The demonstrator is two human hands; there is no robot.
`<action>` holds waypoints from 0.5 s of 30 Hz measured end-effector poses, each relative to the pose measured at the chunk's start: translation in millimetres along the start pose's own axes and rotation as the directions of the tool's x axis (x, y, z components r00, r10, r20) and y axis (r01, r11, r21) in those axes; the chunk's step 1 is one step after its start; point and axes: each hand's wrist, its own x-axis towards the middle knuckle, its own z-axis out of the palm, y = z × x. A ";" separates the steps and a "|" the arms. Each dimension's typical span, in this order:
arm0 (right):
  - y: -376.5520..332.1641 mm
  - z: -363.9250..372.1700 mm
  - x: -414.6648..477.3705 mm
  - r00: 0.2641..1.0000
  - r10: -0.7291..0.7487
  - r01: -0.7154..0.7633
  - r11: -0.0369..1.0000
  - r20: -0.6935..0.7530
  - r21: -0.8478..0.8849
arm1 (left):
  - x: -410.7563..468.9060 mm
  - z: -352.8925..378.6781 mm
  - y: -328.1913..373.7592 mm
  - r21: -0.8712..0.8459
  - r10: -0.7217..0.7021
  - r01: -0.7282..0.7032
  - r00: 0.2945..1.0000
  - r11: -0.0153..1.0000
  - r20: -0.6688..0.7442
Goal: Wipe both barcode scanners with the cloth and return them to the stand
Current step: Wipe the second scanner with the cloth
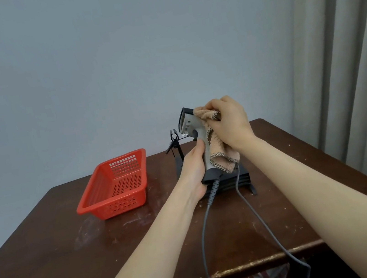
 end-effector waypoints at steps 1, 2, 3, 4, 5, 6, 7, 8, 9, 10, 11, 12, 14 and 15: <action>5.2 -0.5 -1.2 1.000 0.022 -0.022 1.000 0.010 0.000 | -0.7 -0.6 -0.2 -0.025 0.002 -0.002 1.000 1.000 -0.008; 10.2 -0.4 -2.3 0.999 0.047 -0.047 0.999 0.020 -0.001 | -0.8 -1.4 -0.6 -0.038 0.007 -0.007 1.000 0.999 -0.018; 14.5 0.2 -3.0 0.997 0.070 -0.070 0.998 0.031 -0.006 | -0.7 -2.6 -1.6 -0.046 0.011 -0.012 1.000 0.999 -0.028; 18.4 1.0 -2.6 0.995 0.090 -0.089 0.996 0.044 -0.016 | -0.9 -3.5 -2.2 -0.050 0.011 -0.013 0.999 0.999 -0.041; 21.6 1.4 -1.7 0.992 0.108 -0.106 0.994 0.064 -0.037 | -1.8 -4.2 -2.9 -0.068 0.005 -0.009 0.999 0.998 -0.051; 24.6 1.4 -0.2 0.987 0.132 -0.126 0.990 0.091 -0.069 | -2.7 -5.1 -3.1 -0.100 -0.006 0.001 0.999 0.995 -0.054; 26.9 0.8 1.3 0.980 0.160 -0.148 0.983 0.119 -0.107 | -3.3 -6.0 -2.5 -0.140 -0.020 0.013 0.999 0.990 -0.050; 28.7 -0.2 2.2 0.973 0.187 -0.170 0.977 0.138 -0.131 | -2.7 -8.1 -1.6 -0.167 -0.029 0.022 0.999 0.986 -0.044; 30.0 -1.1 2.6 0.969 0.204 -0.188 0.974 0.135 -0.123 | -1.7 -9.6 0.2 -0.183 -0.032 0.025 0.999 0.983 -0.035; 29.6 -1.9 3.1 0.972 0.211 -0.203 0.976 0.106 -0.081 | -1.9 -10.1 3.2 -0.183 -0.025 0.019 0.999 0.983 -0.031; 26.3 -3.0 3.7 0.977 0.206 -0.206 0.979 0.056 -0.016 | -2.5 -9.7 6.3 -0.191 -0.014 0.009 1.000 0.982 -0.026; 21.2 -3.4 5.1 0.982 0.190 -0.190 0.981 0.004 0.049 | -2.1 -9.2 7.9 -0.200 -0.008 0.003 1.000 0.980 -0.022; 7.5 -1.4 7.5 0.992 0.118 -0.114 0.987 -0.033 0.111 | -3.1 -5.0 10.4 -0.195 -0.005 0.002 1.000 0.981 -0.019; 1.1 1.2 7.0 0.997 0.080 -0.078 0.990 -0.016 0.118 | -4.0 -2.6 10.7 -0.178 -0.010 0.006 1.000 0.984 -0.020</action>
